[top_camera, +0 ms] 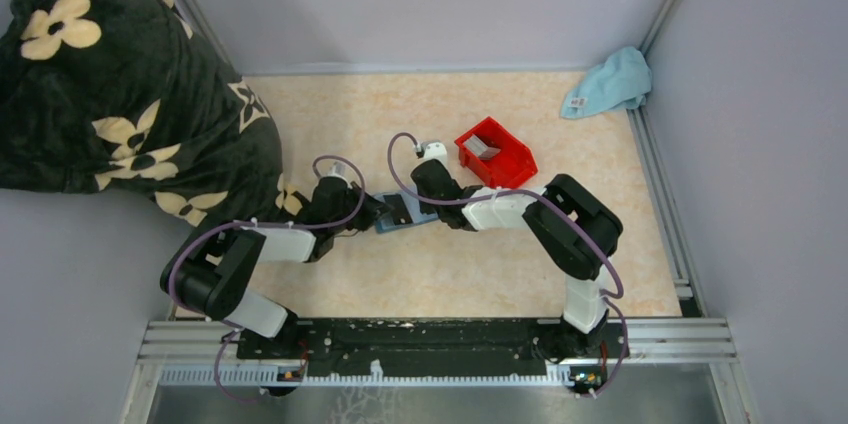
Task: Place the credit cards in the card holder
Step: Insert the credit card into the card holder.
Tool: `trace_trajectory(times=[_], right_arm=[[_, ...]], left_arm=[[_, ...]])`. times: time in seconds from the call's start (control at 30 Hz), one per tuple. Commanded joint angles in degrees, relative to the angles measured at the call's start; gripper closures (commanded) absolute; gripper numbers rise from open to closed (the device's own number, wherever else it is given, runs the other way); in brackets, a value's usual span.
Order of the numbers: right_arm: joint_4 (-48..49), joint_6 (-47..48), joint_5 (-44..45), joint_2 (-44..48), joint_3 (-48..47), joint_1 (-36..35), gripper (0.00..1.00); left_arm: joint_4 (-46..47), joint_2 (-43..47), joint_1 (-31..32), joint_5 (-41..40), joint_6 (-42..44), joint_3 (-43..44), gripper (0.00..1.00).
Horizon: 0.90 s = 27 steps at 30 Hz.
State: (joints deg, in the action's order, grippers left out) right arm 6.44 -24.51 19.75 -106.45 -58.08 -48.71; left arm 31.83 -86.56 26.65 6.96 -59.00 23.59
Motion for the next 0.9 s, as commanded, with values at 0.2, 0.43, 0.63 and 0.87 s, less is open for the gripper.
trace_trajectory(times=[0.2,0.43,0.63,0.87], right_arm=[[-5.8,0.8,-0.1,-1.0,2.0,1.0,1.0],[-6.0,0.8,-0.1,-1.1,1.7,1.1,1.0],[-6.2,1.0,0.0,-1.0,1.8,1.1,1.0],[-6.2,1.1,0.0,-1.2,1.7,1.2,1.0]], left_arm=[[9.9,-1.1,-1.7,4.8,2.2,-1.5,1.0],[19.0,-5.0,-2.1,9.5,1.3,-3.4,1.0],[19.5,-5.2,-2.2,8.8,1.4,-4.3,1.0],[14.8,-2.3,-2.3,4.6,2.2,-4.9,1.0]])
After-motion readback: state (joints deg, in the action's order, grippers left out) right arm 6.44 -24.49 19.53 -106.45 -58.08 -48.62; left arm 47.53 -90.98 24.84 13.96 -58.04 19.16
